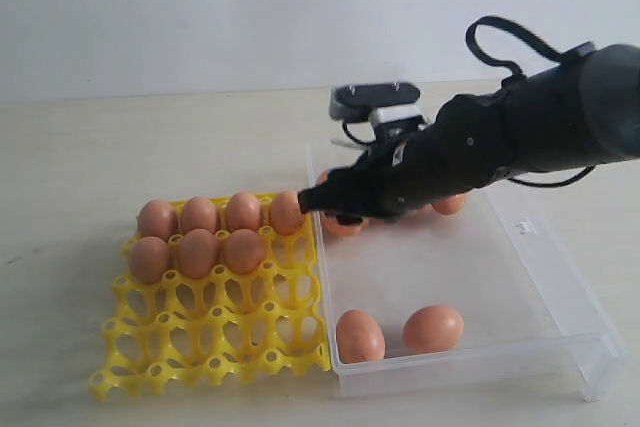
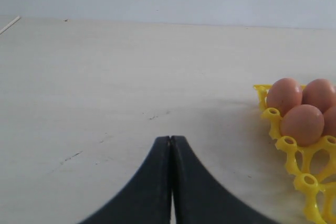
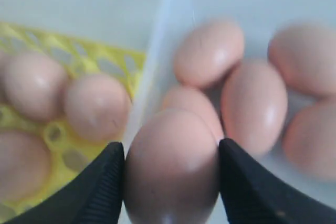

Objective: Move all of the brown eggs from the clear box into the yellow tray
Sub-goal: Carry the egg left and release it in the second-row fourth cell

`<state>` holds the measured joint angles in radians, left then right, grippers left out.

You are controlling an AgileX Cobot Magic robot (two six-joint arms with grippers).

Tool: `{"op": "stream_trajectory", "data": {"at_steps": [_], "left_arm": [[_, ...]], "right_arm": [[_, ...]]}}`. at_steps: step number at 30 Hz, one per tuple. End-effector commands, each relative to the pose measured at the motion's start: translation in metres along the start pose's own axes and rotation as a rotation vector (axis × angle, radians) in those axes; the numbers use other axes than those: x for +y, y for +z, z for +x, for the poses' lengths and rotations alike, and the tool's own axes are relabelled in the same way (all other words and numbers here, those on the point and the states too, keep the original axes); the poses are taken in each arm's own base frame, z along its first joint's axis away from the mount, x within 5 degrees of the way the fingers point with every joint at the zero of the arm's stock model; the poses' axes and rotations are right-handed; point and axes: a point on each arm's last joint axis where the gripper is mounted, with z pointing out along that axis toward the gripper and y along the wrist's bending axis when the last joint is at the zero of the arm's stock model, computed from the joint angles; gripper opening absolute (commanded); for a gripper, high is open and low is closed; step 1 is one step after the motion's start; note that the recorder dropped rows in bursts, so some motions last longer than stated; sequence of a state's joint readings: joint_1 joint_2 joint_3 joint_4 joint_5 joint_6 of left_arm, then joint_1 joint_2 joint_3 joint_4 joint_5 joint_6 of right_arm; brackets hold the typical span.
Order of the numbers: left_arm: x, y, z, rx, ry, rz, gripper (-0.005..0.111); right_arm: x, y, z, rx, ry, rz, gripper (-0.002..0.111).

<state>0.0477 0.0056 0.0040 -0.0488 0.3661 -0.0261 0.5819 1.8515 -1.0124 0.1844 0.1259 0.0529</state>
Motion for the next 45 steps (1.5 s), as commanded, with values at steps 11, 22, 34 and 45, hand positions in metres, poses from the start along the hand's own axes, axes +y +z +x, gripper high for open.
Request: {"op": "stream_trajectory", "data": {"at_steps": [11, 22, 34, 45], "left_arm": [[-0.001, -0.001, -0.002, -0.019, -0.008, 0.008, 0.000], [-0.001, -0.001, -0.002, -0.019, -0.008, 0.008, 0.000], [-0.001, -0.001, -0.002, -0.019, -0.008, 0.008, 0.000], [-0.001, -0.001, -0.002, -0.019, -0.008, 0.008, 0.000]], "right_arm": [[0.039, 0.002, -0.007, -0.361, -0.189, -0.285, 0.000], [0.032, 0.026, 0.011, -0.261, -0.224, -0.250, 0.000], [0.024, 0.029, 0.018, -0.164, -0.179, -0.183, 0.000], [0.028, 0.028, 0.017, -0.174, -0.169, -0.224, 0.060]]}}
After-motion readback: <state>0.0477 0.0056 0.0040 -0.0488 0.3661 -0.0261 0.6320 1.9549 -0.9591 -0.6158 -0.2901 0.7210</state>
